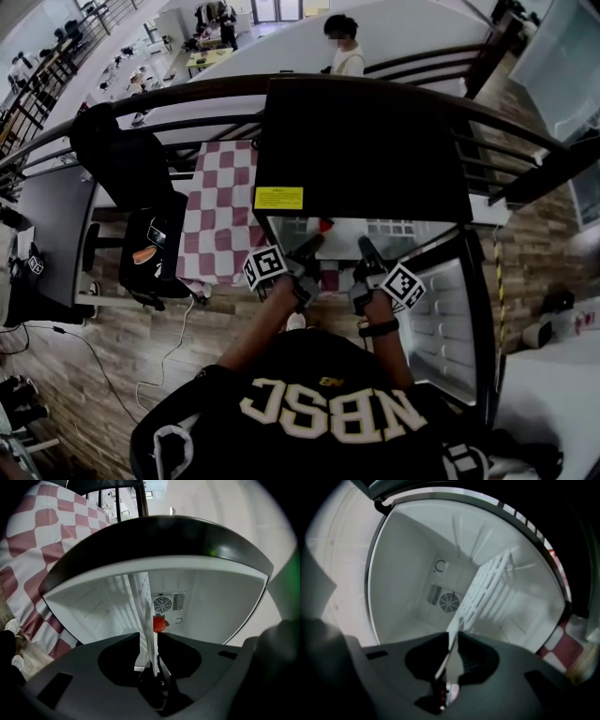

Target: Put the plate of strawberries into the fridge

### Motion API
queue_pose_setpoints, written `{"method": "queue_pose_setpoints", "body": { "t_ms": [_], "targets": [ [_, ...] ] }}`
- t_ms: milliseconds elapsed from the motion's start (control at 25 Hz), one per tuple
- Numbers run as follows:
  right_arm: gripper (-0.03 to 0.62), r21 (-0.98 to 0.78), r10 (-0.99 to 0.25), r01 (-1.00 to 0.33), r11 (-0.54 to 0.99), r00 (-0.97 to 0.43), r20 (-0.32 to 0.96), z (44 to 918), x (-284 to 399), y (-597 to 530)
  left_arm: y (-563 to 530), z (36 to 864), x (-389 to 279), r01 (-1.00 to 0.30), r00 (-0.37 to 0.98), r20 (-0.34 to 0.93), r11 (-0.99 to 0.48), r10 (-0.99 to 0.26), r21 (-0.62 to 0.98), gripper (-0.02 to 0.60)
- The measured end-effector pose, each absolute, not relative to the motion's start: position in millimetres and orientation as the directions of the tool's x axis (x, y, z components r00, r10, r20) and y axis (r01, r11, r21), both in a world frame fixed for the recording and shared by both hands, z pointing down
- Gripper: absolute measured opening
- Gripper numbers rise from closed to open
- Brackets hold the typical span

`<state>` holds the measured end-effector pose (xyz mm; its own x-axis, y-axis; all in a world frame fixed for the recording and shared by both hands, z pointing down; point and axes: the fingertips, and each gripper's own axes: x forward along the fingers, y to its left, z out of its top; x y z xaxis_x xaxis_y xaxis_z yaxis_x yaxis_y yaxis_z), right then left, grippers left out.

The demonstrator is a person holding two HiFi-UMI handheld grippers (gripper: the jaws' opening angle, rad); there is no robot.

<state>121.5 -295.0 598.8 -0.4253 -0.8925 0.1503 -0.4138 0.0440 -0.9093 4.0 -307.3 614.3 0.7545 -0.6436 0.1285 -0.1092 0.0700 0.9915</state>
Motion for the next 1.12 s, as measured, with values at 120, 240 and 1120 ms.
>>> {"method": "queue_pose_setpoints", "body": {
  "t_ms": [120, 240, 1120],
  "targets": [
    [0.058, -0.910, -0.897, -0.415, 0.019, -0.409, 0.168, 598.9, 122.1, -290.8, -304.6, 612.7, 1.0, -0.101, 0.750, 0.116, 0.060, -0.651, 0.993, 0.121],
    [0.099, -0.894, -0.907, -0.441, 0.077, -0.404, 0.121, 589.3, 125.3, -293.4, -303.9, 608.4, -1.2, -0.085, 0.748, 0.092, 0.043, -0.658, 0.995, 0.121],
    [0.135, -0.141, -0.877, -0.925, 0.352, -0.379, 0.296, 575.8, 116.8, -243.3, -249.0, 580.6, -10.1, -0.680, 0.724, 0.250, -0.606, -0.642, 0.412, 0.121]
  ]
}}
